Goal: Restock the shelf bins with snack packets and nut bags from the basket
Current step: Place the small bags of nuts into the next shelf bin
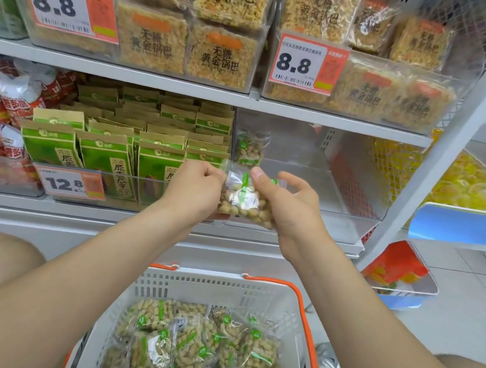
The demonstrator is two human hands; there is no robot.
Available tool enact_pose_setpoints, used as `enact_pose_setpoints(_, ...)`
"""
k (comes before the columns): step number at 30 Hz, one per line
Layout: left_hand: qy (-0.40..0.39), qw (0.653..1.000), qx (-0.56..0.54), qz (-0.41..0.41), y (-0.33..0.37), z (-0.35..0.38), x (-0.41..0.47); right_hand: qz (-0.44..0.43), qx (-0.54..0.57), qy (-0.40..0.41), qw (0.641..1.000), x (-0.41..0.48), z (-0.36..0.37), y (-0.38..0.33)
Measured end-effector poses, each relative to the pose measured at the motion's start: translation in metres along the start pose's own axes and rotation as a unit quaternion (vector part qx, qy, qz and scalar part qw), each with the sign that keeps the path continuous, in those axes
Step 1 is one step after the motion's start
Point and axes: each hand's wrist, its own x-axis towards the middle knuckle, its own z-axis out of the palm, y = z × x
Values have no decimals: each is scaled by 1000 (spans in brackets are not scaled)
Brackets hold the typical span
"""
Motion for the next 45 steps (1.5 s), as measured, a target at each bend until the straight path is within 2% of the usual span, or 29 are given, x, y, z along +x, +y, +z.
enact_pose_setpoints(3,46,995,-80,-33,-2,5,5,39,-60,-47,996,1,-2,-7)
enact_pose_setpoints(5,56,996,-53,-32,-5,4,11,6,-95,-62,993,1,-4,-9)
enact_pose_setpoints(8,68,993,81,53,-3,1,11,-116,-215,-38,969,6,-10,-11)
enact_pose_setpoints(10,65,966,192,160,0,0,7,-135,-253,-63,956,8,-14,-15)
enact_pose_setpoints(12,24,952,218,212,4,0,2,-133,-238,-124,954,6,-20,-20)
enact_pose_setpoints(15,-29,961,187,201,6,2,2,-115,-193,-128,966,3,-25,-21)
enact_pose_setpoints(18,-12,978,132,162,-1,4,9,-80,-138,-83,984,6,-22,-13)
enact_pose_setpoints(20,3,987,91,134,-8,6,13,-78,-156,-106,979,4,-19,-9)
enact_pose_setpoints(24,33,987,107,112,-12,5,19,-116,-191,-131,966,0,-15,-9)
enact_pose_setpoints(27,30,983,126,127,-6,1,19,-152,-240,-123,951,5,-15,-11)
enact_pose_setpoints(29,41,975,161,150,-2,0,19,-144,-253,-129,948,9,-16,-15)
enact_pose_setpoints(33,51,946,255,196,-1,-3,25,-129,-268,-139,945,19,-16,-21)
enact_pose_setpoints(36,45,924,319,205,-3,-8,28,-134,-248,-62,958,33,-17,-19)
enact_pose_setpoints(40,68,840,455,288,-2,-9,32,-79,-192,33,978,64,-24,-28)
enact_pose_setpoints(42,51,806,491,328,-1,-6,33,-63,-174,46,982,80,-27,-30)
enact_pose_setpoints(45,25,748,554,364,-5,0,38,-83,-184,50,978,111,-25,-24)
